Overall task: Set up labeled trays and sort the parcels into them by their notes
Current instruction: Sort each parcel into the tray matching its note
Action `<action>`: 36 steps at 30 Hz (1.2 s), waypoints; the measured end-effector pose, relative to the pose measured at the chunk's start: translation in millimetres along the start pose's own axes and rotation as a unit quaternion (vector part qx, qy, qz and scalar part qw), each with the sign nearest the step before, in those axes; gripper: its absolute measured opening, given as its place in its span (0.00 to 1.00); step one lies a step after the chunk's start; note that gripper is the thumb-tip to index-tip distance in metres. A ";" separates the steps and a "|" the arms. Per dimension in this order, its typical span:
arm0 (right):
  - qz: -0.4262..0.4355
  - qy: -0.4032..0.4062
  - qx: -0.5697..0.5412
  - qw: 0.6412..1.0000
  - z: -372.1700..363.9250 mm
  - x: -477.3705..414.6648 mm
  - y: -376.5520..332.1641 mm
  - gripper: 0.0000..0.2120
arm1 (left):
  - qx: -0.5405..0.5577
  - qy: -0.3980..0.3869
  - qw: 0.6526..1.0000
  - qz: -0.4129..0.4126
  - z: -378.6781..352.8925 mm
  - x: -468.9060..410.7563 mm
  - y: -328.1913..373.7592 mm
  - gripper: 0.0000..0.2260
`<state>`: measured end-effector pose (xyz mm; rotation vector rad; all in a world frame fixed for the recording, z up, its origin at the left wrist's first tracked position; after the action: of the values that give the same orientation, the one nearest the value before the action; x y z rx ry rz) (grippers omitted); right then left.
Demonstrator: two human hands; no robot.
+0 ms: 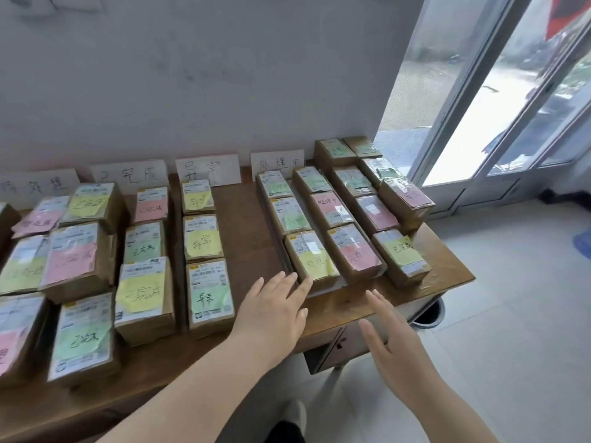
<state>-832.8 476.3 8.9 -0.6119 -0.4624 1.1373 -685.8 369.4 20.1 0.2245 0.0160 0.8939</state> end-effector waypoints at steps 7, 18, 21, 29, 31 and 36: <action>-0.016 0.017 0.023 0.999 60.9 -65.4 41.0 0.25 | 0.014 0.015 1.000 -0.012 1.3 -111.4 32.3 0.25; -0.109 0.072 -0.013 0.991 116.9 -138.5 109.0 0.23 | -0.011 0.018 0.998 -0.066 6.6 -247.2 100.4 0.25; -0.091 0.063 -0.007 0.994 118.6 -158.4 122.9 0.23 | -0.017 -0.015 0.998 -0.058 -10.8 -257.3 102.9 0.26; -0.011 -0.010 0.004 1.000 134.4 -230.3 163.5 0.25 | -0.007 -0.043 0.999 0.031 -42.0 -284.5 110.4 0.25; 0.009 -0.034 -0.006 0.999 140.7 -248.2 173.7 0.25 | -0.002 -0.048 0.997 0.061 -48.3 -290.3 118.8 0.25; 0.055 -0.054 -0.031 0.997 172.0 -282.8 202.2 0.24 | 0.036 -0.060 0.991 0.113 -60.1 -307.2 157.3 0.25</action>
<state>-1181.7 307.4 -5.5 -0.6382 -0.5639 1.2682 -1006.5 237.9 -31.5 0.3525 -0.0895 1.1061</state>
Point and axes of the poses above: each hand's wrist, its own x-axis away from the middle knuckle, its own z-axis out of the back of the hand, y = z × x, the point moved 8 cm from there along -x, towards the middle knuckle, and after that the axes turned 7 degrees about z, right-handed, at the moved point
